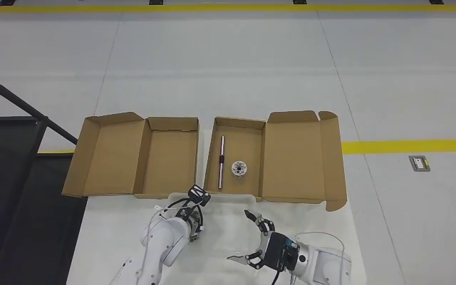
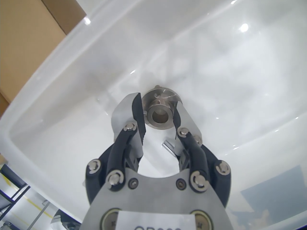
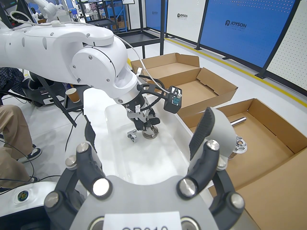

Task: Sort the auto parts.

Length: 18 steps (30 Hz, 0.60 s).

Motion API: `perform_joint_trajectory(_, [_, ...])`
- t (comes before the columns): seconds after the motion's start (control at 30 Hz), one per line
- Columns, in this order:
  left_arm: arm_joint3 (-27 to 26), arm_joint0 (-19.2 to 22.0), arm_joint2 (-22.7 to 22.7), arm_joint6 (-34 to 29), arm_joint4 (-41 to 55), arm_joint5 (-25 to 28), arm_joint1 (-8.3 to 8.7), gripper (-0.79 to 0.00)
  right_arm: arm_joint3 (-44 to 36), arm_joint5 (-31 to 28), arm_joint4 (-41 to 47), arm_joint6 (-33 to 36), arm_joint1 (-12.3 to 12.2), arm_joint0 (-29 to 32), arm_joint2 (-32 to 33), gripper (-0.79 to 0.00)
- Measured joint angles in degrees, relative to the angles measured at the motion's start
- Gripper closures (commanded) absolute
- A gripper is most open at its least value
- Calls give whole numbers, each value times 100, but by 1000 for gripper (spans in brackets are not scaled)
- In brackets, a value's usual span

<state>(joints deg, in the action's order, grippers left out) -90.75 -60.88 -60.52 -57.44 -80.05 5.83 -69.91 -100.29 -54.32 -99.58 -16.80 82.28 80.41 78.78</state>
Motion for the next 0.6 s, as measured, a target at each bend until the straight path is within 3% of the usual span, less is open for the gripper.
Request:
perform_joint_trajectory(0.17, [61, 34, 14, -92, -22, 18, -21, -308, 0, 0, 0, 0, 0, 0, 0, -785])
perform_joint_trajectory(0.27, [104, 57, 24, -106, -21, 7, -36, -249, 0, 0, 0, 0, 0, 0, 0, -785])
perform_joint_trajectory(0.37, [138, 73, 34, -111, -31, 2, -50, -117, 0, 0, 0, 0, 0, 0, 0, -785])
perform_joint_trajectory(0.4, [146, 76, 36, -113, -31, 2, -53, -18, 0, 0, 0, 0, 0, 0, 0, -785])
perform_joint_trajectory(0.43, [153, 80, 36, -118, -31, 2, -58, 0, 0, 0, 0, 0, 0, 0, 0, -785])
perform_joint_trajectory(0.6, [60, 60, -33, -163, 42, 53, -63, 0, 0, 0, 0, 0, 0, 0, 0, -785])
